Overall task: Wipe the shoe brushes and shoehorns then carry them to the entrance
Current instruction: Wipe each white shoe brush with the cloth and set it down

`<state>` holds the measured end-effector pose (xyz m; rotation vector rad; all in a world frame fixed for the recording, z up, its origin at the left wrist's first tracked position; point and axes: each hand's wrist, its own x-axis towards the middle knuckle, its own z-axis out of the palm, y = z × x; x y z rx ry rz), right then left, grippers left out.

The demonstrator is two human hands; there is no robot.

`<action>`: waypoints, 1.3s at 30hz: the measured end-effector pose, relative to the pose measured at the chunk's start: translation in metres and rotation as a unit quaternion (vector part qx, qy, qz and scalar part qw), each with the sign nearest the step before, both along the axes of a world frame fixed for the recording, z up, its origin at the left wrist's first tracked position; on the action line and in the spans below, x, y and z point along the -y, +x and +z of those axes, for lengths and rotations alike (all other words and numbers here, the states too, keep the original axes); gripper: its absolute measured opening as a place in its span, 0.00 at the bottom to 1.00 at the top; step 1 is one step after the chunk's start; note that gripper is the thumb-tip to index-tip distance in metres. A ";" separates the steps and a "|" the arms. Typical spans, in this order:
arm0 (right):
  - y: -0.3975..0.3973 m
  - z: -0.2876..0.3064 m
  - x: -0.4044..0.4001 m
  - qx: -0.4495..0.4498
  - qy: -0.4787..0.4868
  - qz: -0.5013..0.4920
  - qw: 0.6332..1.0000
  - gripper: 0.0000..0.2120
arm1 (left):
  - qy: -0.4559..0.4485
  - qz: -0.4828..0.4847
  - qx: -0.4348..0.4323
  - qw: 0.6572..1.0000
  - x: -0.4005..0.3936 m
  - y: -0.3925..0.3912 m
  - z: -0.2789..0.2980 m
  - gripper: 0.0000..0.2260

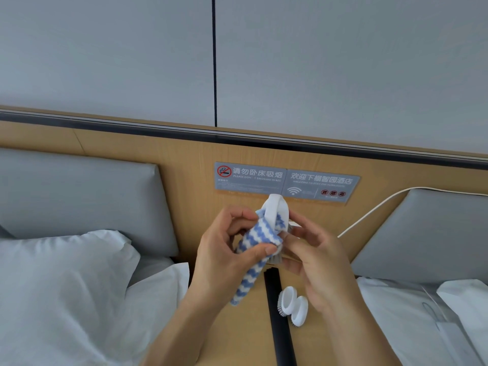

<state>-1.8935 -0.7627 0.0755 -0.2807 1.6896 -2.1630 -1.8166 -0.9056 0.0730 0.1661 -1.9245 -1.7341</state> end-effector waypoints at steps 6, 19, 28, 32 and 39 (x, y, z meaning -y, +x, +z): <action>-0.003 0.002 -0.004 0.039 -0.012 0.046 0.998 0.15 | -0.061 -0.009 -0.029 0.998 0.008 0.003 -0.007 0.20; -0.003 -0.006 -0.009 0.027 0.042 0.113 0.992 0.19 | -0.174 -0.031 -0.004 0.984 0.035 -0.007 -0.002 0.13; -0.003 -0.016 -0.003 0.036 0.050 0.093 0.994 0.19 | -0.148 0.092 0.061 0.983 0.029 -0.019 -0.007 0.10; -0.002 -0.021 0.000 0.062 0.042 0.085 0.994 0.18 | -0.124 0.121 0.081 0.982 0.026 -0.021 -0.012 0.09; 0.004 -0.039 0.005 0.129 0.047 0.092 0.986 0.20 | -0.080 0.113 0.124 0.983 0.030 -0.018 -0.032 0.08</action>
